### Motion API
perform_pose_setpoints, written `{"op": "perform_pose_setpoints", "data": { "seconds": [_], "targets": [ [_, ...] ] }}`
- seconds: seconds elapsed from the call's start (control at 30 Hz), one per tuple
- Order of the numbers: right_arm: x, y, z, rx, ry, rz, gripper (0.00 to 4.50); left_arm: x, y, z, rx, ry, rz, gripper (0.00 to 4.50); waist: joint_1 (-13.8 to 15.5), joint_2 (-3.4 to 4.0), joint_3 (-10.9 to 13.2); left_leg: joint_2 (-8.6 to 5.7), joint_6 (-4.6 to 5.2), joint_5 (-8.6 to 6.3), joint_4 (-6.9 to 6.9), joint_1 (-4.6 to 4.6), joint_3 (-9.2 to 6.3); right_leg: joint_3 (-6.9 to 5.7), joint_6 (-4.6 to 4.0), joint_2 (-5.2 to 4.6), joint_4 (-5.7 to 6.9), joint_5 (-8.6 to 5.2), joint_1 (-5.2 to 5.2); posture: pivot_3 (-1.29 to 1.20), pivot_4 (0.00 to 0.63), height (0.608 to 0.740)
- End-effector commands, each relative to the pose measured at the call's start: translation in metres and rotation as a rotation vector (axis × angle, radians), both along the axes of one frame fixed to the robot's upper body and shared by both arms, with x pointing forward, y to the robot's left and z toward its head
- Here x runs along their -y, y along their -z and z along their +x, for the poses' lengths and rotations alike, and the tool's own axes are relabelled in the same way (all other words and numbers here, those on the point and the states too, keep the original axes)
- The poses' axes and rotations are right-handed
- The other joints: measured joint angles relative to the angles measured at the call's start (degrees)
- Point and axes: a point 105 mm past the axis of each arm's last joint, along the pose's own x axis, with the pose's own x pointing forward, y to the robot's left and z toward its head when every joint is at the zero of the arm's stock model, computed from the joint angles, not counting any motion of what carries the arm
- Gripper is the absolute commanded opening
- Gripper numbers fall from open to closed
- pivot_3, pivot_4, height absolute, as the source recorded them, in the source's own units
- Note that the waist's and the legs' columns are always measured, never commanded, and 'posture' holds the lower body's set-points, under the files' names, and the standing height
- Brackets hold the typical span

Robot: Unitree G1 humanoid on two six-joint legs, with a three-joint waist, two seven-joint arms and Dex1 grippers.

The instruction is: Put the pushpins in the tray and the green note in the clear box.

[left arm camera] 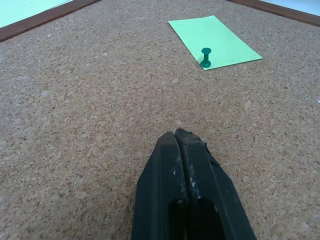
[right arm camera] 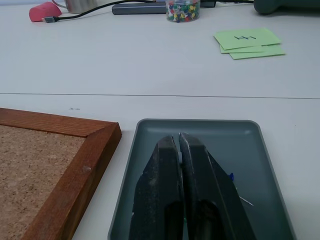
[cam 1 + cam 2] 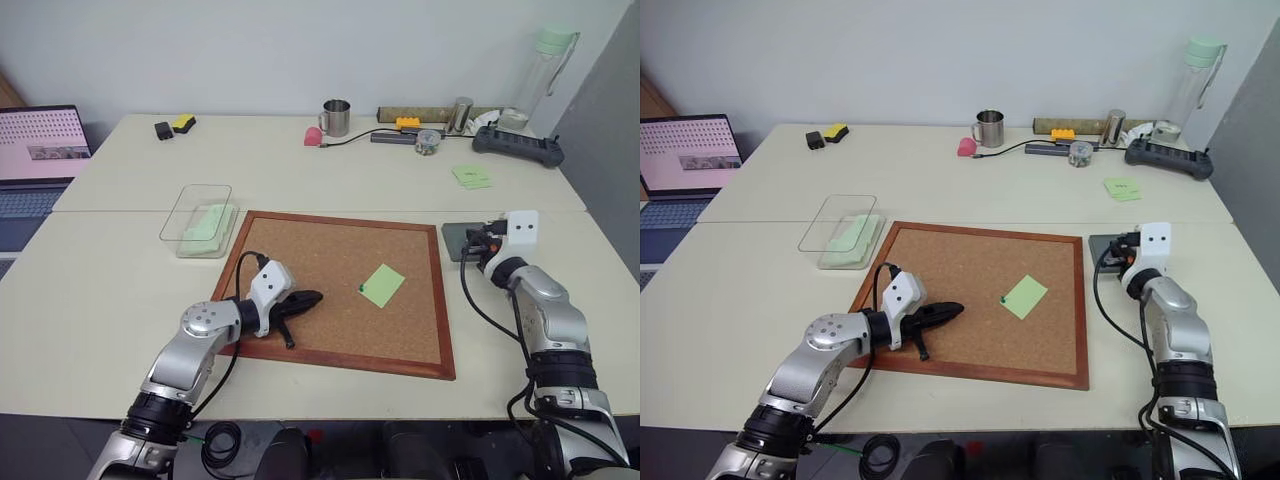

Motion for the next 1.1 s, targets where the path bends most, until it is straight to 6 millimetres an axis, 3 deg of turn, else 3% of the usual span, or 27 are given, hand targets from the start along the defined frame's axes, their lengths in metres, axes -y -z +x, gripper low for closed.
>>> {"op": "perform_pose_setpoints", "data": {
  "seconds": [0.03, 0.53, 0.63, 0.77, 0.9, 1.0, 1.1],
  "targets": [
    [0.0, -0.016, 0.003, 0.069, -0.005, 0.023, 0.98, -0.013, 0.03, -0.008, -0.109, -0.045, 0.077, 0.0, 0.0, 0.01, 0.0, 0.01, 0.0, 0.0, 0.0, 0.0, 0.0, 0.01, 0.0, 0.0, 0.0, 0.0, 0.0, 0.0, 0.15, 0.74],
    [0.005, -0.02, -0.002, 0.102, 0.011, 0.0, 3.92, -0.012, 0.029, -0.006, -0.107, -0.041, 0.075, 0.0, -0.1, 0.01, 0.0, 0.01, 0.0, 0.0, -0.01, 0.0, 0.01, 0.02, 0.0, 0.0, 0.0, 0.0, 0.0, 0.0, 0.15, 0.74],
    [0.001, -0.026, -0.004, 0.137, -0.01, 0.003, 4.08, -0.012, 0.03, -0.006, -0.107, -0.039, 0.075, 0.0, -0.1, 0.01, 0.0, 0.01, 0.0, 0.0, 0.0, 0.0, 0.01, 0.01, 0.0, 0.0, 0.0, 0.0, 0.0, 0.0, 0.15, 0.74],
    [-0.034, -0.028, -0.024, 0.166, -0.222, -0.106, 4.08, -0.013, 0.03, -0.007, -0.108, -0.044, 0.076, 0.0, 0.0, 0.02, 0.0, 0.02, 0.0, 0.0, -0.02, 0.0, -0.01, 0.0, 0.03, 0.0, 0.0, -0.02, -0.01, 0.0, 0.15, 0.74],
    [-0.078, -0.024, -0.053, 0.156, -0.448, -0.102, 4.08, -0.014, 0.03, -0.008, -0.11, -0.045, 0.076, 0.0, 0.0, 0.02, 0.0, 0.04, 0.0, -0.01, -0.04, -0.01, -0.07, -0.01, 0.22, 0.0, -0.03, -0.13, 0.0, 0.0, 0.15, 0.74],
    [-0.111, -0.013, -0.078, 0.107, -0.627, -0.11, 4.08, -0.013, 0.03, -0.006, -0.11, -0.044, 0.076, 0.0, 0.0, 0.02, 0.0, 0.07, 0.0, 0.0, -0.03, 0.0, -0.17, -0.01, 0.24, 0.0, -0.01, -0.14, 0.0, 0.0, 0.15, 0.74],
    [-0.131, 0.001, -0.088, 0.064, -0.71, -0.155, 4.08, -0.013, 0.03, -0.005, -0.108, -0.041, 0.077, 0.0, 0.0, 0.01, 0.0, 0.06, 0.0, 0.0, 0.01, 0.01, -0.2, 0.0, 0.26, 0.0, -0.02, -0.15, 0.01, 0.0, 0.15, 0.74]
  ]
}}
